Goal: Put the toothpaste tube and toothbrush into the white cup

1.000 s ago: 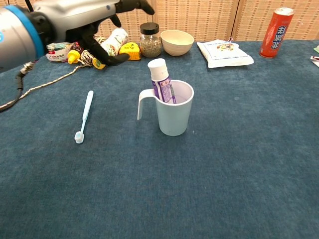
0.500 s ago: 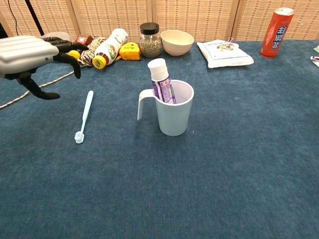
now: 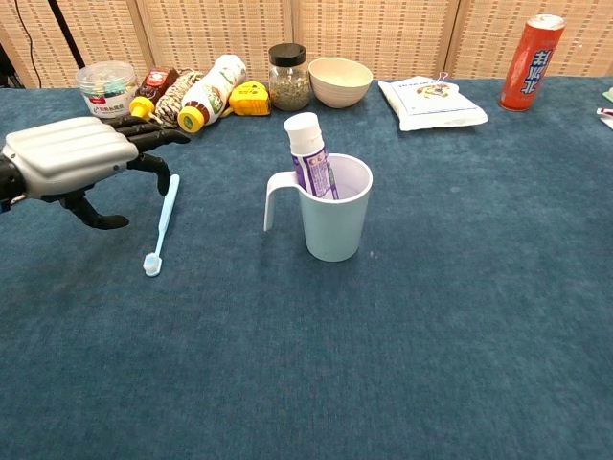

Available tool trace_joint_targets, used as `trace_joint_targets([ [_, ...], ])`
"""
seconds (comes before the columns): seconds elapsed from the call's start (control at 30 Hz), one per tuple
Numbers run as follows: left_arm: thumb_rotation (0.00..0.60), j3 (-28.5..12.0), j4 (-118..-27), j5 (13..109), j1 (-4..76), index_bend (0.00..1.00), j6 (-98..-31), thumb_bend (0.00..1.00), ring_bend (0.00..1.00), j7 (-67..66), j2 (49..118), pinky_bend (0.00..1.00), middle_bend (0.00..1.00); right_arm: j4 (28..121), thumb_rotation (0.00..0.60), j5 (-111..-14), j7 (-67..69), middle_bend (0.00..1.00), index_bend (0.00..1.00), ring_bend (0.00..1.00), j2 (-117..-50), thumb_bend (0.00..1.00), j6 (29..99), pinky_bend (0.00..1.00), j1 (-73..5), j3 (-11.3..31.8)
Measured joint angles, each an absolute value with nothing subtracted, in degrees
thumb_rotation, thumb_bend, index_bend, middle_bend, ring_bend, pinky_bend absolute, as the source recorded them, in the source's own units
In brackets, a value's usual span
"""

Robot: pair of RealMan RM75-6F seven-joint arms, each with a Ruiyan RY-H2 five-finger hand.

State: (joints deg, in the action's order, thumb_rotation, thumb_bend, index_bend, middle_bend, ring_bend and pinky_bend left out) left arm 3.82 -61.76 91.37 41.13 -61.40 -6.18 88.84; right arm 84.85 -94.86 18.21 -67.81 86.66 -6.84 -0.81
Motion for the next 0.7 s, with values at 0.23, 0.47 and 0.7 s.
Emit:
trace_joint_targets([
  [0.23, 0.6, 4.1, -58.5, 93.5, 41.5, 0.36, -62.1, 0.26, 0.0, -9.2, 91.3, 0.0, 0.0, 84.9, 0.6, -94.7, 18.5, 0.0, 0.0, 0.0, -67.7, 0.07, 86.8, 0.06, -6.8, -0.7],
  [0.47, 0.6, 4.0, -55.5, 94.5, 41.3, 0.36, -63.1, 0.26, 0.0, -10.3, 93.6, 0.0, 0.0, 84.9, 0.6, -94.7, 18.6, 0.0, 0.0, 0.0, -67.6, 0.07, 86.8, 0.06, -6.8, -0.7],
  [0.7, 0.6, 4.1, -51.6, 94.8, 41.1, 0.37, -63.0, 0.26, 0.0, -9.7, 96.4, 0.0, 0.0, 84.9, 0.6, -94.7, 18.8, 0.0, 0.0, 0.0, -67.6, 0.07, 86.8, 0.06, -6.7, -0.7],
])
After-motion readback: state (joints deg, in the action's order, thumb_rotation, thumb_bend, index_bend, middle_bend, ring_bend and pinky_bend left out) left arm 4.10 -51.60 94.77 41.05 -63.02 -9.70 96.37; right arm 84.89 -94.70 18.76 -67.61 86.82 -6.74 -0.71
